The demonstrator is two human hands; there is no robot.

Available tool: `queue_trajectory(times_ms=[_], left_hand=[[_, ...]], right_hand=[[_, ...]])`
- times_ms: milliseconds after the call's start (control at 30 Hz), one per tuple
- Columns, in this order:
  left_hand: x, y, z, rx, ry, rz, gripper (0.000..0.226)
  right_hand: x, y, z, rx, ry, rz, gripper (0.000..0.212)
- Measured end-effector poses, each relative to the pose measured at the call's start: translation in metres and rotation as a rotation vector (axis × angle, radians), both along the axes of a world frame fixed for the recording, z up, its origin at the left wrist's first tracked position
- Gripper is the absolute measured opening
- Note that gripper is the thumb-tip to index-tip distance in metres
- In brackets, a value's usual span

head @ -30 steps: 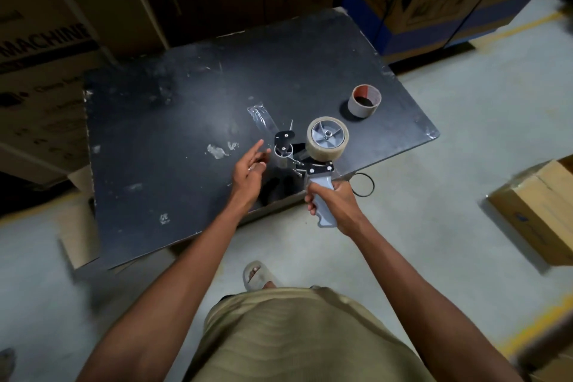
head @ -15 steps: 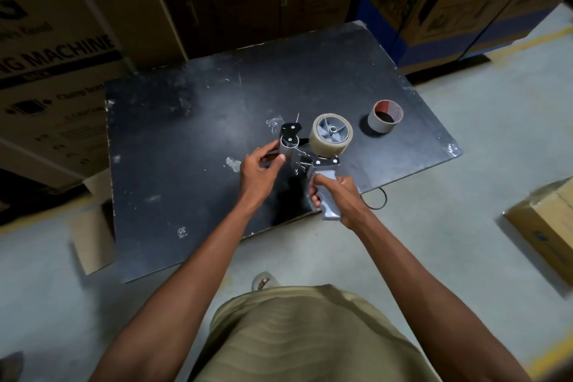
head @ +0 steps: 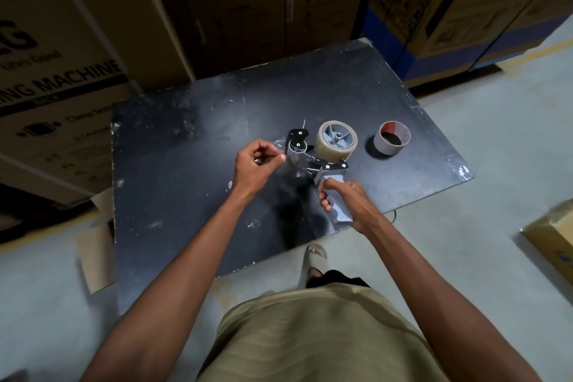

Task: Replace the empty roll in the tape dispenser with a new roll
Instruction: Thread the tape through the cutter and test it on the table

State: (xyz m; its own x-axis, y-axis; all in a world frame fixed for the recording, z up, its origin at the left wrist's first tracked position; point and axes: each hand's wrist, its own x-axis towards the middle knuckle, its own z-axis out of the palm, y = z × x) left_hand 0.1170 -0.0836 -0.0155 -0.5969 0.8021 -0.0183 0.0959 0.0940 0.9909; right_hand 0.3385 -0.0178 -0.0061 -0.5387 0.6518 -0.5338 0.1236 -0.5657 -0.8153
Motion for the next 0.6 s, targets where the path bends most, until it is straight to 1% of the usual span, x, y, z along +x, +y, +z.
queue_trajectory(times_ms=[167,233,300,400,467,533,600], left_hand=[[-0.009,0.029,0.003,-0.051,0.003,-0.058,0.030],[-0.015,0.040,0.005,-0.082,0.033,-0.115,0.024],[-0.021,0.051,0.004,-0.107,0.021,-0.158,0.012],[-0.028,0.068,0.005,-0.150,0.014,-0.163,0.009],[-0.030,0.078,0.007,-0.152,0.012,-0.171,0.006],[-0.033,0.086,0.011,-0.139,0.039,-0.181,0.007],[-0.038,0.090,0.013,-0.140,0.091,-0.185,0.008]], right_hand=[[0.003,0.045,-0.002,-0.016,-0.014,0.072,0.014],[0.005,0.065,-0.002,-0.021,-0.020,0.113,0.015],[0.006,0.084,-0.002,-0.030,-0.033,0.141,0.012],[0.004,0.108,-0.002,-0.066,-0.026,0.166,0.010],[0.002,0.121,-0.002,-0.122,-0.007,0.194,0.016],[0.000,0.132,-0.003,-0.179,0.005,0.216,0.022],[-0.001,0.141,-0.004,-0.225,0.025,0.234,0.019]])
